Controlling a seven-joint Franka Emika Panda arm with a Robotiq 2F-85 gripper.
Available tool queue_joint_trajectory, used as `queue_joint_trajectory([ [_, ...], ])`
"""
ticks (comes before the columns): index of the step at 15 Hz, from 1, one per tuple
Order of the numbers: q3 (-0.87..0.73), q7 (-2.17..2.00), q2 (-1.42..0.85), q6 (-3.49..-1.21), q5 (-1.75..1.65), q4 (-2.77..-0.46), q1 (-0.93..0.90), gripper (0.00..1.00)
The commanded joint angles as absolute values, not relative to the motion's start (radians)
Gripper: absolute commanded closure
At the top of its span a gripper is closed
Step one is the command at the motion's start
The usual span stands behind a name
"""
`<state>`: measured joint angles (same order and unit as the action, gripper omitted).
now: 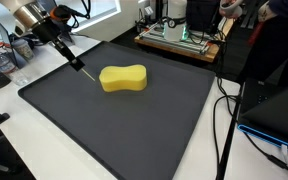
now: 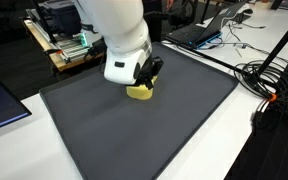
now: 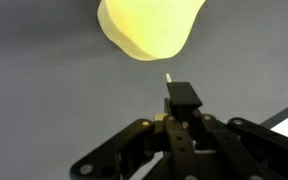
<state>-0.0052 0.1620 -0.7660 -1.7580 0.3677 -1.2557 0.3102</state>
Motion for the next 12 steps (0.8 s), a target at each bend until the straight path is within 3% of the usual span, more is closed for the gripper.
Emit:
queue_joint_trajectory([
  [1, 0.027, 0.219, -0.826, -1.709, 0.425, -1.189, 0.357, 0.97],
  [12, 0.026, 0.241, -0.8, -1.742, 0.463, -1.248, 0.368, 0.97],
])
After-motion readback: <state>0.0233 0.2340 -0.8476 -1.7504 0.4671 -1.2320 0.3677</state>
